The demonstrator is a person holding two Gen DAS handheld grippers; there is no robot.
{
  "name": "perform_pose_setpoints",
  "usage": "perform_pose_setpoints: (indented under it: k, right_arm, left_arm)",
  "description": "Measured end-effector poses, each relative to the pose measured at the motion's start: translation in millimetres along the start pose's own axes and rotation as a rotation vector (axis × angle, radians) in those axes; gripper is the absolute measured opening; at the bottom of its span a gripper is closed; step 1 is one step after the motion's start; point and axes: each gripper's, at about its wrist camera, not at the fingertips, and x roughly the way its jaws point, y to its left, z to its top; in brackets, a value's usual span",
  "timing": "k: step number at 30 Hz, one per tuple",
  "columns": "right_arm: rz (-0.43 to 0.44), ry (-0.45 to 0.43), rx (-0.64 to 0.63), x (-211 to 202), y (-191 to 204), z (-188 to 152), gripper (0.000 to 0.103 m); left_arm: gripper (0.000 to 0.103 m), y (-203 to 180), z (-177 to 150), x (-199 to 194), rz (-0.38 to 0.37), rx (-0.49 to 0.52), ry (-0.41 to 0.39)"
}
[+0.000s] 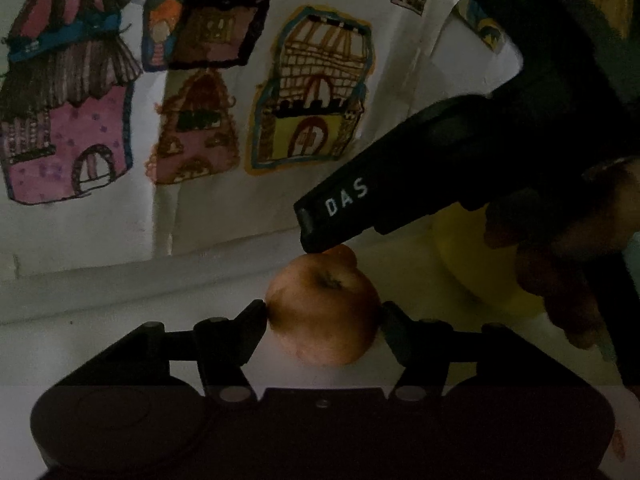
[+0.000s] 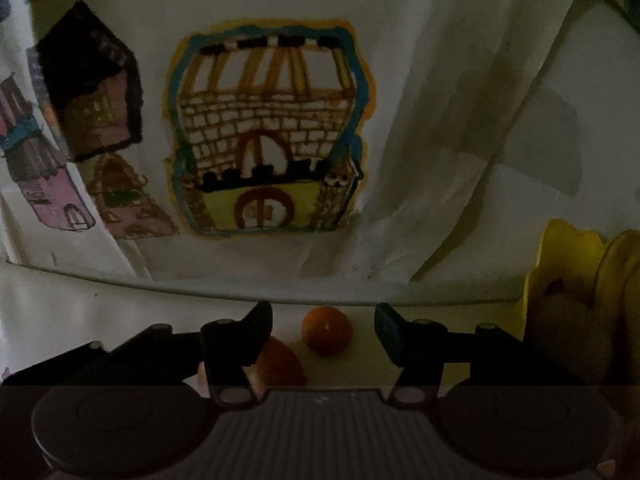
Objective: Organize fruits
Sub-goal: 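Grasp the red apple with the left tool while the right tool grasps the cherry tomato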
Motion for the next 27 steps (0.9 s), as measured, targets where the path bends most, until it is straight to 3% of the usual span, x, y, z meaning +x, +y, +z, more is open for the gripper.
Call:
perform_pose_setpoints:
  k: [11, 17, 21, 27]
  right_arm:
    - [0.03, 0.065, 0.067, 34.5, -4.8, -7.2, 0.06]
    - [0.096, 0.05, 0.115, 43.6, -14.8, -10.2, 0.05]
    - [0.122, 0.037, 0.15, 51.8, -31.4, -17.2, 0.037]
    - [0.133, 0.024, 0.147, 53.8, -35.8, -34.0, 0.036]
  left_arm:
    - [0.063, 15.2, 1.9, -12.9, 0.07, -0.036, 0.009]
    - [0.062, 10.8, 2.6, -19.0, 0.082, -0.028, 0.01]
    - [0.062, 6.0, -4.1, -26.3, 0.084, -0.029, 0.01]
    - [0.061, 3.8, -3.4, -29.6, 0.099, -0.031, 0.014]
